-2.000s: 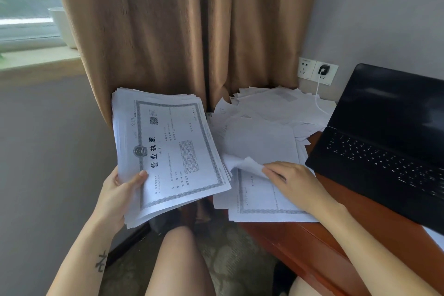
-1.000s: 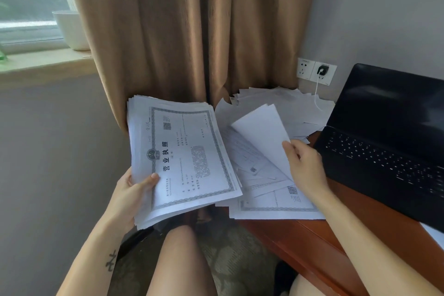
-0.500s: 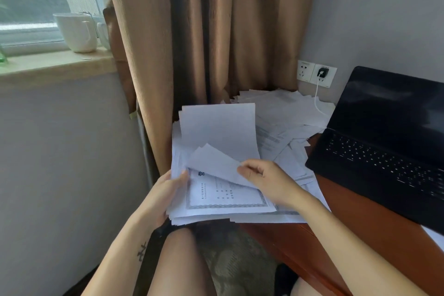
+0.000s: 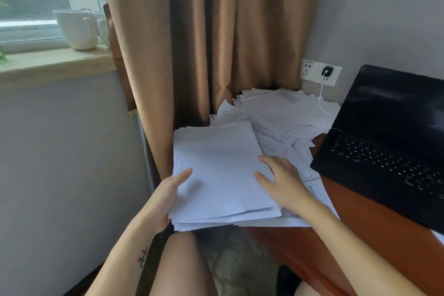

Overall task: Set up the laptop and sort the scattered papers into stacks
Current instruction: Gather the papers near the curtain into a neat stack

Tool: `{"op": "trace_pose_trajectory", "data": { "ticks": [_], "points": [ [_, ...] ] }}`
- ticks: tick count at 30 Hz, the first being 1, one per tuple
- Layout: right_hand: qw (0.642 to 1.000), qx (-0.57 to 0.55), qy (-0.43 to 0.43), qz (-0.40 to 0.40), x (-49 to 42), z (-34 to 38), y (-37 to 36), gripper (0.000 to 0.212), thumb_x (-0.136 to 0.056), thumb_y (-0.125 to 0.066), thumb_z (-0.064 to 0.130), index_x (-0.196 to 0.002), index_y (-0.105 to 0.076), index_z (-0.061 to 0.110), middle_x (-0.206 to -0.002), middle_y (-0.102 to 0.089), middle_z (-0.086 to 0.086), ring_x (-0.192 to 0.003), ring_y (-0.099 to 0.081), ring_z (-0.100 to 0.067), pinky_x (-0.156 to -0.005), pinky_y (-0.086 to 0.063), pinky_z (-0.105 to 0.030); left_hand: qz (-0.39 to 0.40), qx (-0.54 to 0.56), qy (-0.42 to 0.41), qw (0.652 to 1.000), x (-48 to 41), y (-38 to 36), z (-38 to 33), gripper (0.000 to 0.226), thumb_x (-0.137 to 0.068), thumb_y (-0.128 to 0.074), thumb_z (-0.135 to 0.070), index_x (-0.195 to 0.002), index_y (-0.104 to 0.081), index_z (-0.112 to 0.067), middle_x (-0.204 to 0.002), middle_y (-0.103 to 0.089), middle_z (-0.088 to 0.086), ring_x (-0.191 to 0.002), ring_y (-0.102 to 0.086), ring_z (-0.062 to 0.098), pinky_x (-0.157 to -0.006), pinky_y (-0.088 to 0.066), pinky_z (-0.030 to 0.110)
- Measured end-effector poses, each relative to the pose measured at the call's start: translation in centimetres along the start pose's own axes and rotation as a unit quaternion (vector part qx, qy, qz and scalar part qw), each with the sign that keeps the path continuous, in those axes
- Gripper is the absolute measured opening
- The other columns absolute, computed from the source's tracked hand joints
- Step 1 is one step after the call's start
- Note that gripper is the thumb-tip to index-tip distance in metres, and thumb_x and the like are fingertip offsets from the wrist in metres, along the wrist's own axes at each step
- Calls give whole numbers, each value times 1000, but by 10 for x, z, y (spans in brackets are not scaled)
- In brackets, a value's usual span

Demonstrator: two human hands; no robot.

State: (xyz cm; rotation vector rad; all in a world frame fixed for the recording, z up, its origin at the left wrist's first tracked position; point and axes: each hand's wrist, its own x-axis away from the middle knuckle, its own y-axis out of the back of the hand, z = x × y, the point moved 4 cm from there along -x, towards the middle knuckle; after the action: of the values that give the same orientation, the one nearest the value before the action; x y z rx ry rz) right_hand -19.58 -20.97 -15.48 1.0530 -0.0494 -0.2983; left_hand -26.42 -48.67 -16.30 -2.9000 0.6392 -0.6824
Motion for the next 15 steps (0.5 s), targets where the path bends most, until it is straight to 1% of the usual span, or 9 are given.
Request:
{"op": "trace_pose_trajectory", "data": {
  "ticks": [1, 3, 4, 6, 8, 10, 12, 13, 15],
  "points": [
    [999, 29, 19, -9, 3, 4, -3, 53, -102, -49, 45, -151, -40, 28, -151, -41, 12, -143, -26, -12, -116, -16, -28, 0, -17, -8, 1000, 1, -1, -1, 35, -100, -64, -43, -127, -68, -21, -116, -78, 3, -108, -75, 26, -108, -50, 47],
    [998, 36, 38, -26, 8, 15, -5, 53, -102, -48, 46, -152, -37, 29, -154, -38, 10, -142, -22, -10, -112, -12, -24, -4, -42, -18, 999, 0, -1, 0, 30, -101, -66, -35, -126, -68, -20, -113, -79, 3, -105, -76, 26, -105, -53, 47],
    [998, 30, 41, -25, 8, 16, -7, 56, -102, -47, 47, -153, -34, 29, -156, -36, 10, -143, -19, -10, -114, -10, -25, -7, -53, -22, 998, -1, -1, 1, 27, -101, -66, -30, -126, -68, -19, -112, -79, 2, -104, -76, 26, -104, -53, 48],
    [999, 38, 31, 5, 9, 20, -11, 63, -101, -42, 54, -157, -24, 29, -160, -26, 8, -146, -10, -10, -119, -7, -29, -13, -70, -33, 997, -1, 0, 2, 24, -101, -66, -20, -125, -67, -20, -110, -80, 2, -103, -76, 26, -104, -54, 51],
    [998, 38, 21, 40, 9, 22, -12, 69, -100, -37, 60, -159, -16, 30, -162, -19, 9, -149, -4, -11, -122, -5, -35, -22, -75, -49, 996, -1, 1, 4, 25, -102, -64, -14, -125, -65, -24, -109, -80, -1, -101, -77, 25, -102, -55, 51],
    [998, 7, 7, 61, 7, 24, -8, 68, -101, -32, 63, -159, -17, 31, -159, -23, 11, -149, -7, -12, -123, -9, -39, -37, -62, -60, 996, 1, 4, 6, 28, -102, -64, -11, -124, -64, -29, -109, -80, -3, -99, -77, 25, -100, -56, 51],
    [998, -32, 4, 48, 0, 21, -1, 62, -102, -29, 62, -156, -25, 32, -155, -34, 9, -148, -18, -19, -121, -18, -41, -50, -41, -69, 996, 2, 9, 9, 31, -102, -64, -9, -126, -64, -29, -111, -79, -2, -100, -77, 26, -99, -56, 53],
    [998, -52, 0, 40, -5, 17, 3, 58, -104, -31, 58, -155, -29, 31, -155, -38, 7, -146, -22, -20, -120, -21, -41, -57, -31, -75, 995, 4, 13, 9, 32, -102, -63, -8, -127, -64, -29, -112, -79, 0, -100, -77, 28, -98, -57, 53],
    [997, -75, 3, 26, -13, 13, 10, 52, -106, -38, 45, -154, -34, 26, -154, -41, 4, -145, -25, -16, -120, -24, -38, -79, -17, -92, 993, 7, 22, 7, 33, -102, -63, -6, -125, -65, -30, -111, -80, 0, -99, -77, 29, -95, -58, 52]
  ]
}}
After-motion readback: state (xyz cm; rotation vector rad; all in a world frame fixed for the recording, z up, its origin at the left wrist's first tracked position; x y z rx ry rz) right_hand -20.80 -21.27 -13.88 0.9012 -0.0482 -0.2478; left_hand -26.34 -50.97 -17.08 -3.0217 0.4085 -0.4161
